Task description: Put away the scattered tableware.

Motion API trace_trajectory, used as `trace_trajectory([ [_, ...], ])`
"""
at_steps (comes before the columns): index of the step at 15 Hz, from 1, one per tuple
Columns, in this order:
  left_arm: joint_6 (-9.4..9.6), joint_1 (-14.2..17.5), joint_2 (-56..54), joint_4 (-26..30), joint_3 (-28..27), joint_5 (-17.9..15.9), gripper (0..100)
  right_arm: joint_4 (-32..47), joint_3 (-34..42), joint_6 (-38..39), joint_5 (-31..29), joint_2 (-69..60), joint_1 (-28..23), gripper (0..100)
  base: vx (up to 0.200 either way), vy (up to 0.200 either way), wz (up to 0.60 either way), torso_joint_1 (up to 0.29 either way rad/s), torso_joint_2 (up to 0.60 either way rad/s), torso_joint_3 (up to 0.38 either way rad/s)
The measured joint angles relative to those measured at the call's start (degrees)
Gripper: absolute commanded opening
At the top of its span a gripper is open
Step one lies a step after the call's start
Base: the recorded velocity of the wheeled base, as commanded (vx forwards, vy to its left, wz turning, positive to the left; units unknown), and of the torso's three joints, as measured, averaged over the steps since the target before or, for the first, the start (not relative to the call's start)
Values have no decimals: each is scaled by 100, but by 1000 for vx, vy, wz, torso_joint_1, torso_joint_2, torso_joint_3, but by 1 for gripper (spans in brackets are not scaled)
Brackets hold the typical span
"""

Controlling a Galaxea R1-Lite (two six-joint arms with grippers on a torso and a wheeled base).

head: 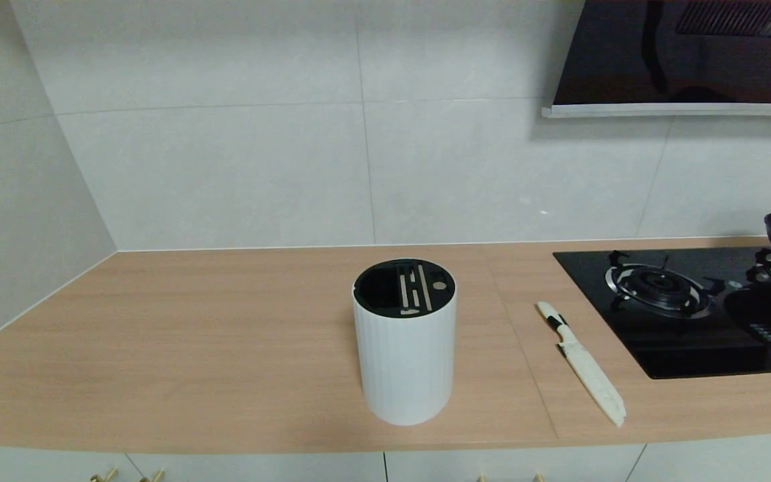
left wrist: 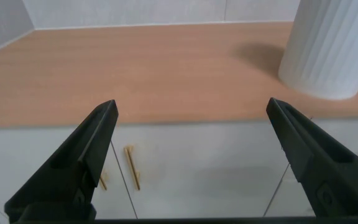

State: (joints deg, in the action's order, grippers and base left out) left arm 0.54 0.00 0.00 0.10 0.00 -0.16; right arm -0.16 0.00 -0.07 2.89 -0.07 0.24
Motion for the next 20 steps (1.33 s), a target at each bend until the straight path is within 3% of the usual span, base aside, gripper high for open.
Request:
trace_trajectory([
  [7, 0, 0, 0, 0, 0, -2, 100, 0, 0, 0, -2, 0, 0, 100, 0, 0, 0, 221, -456, -239],
  [20, 0, 0, 0, 0, 0, -2, 100, -28, -51, -2, 4, 0, 0, 100, 0, 0, 0, 0, 0, 0],
])
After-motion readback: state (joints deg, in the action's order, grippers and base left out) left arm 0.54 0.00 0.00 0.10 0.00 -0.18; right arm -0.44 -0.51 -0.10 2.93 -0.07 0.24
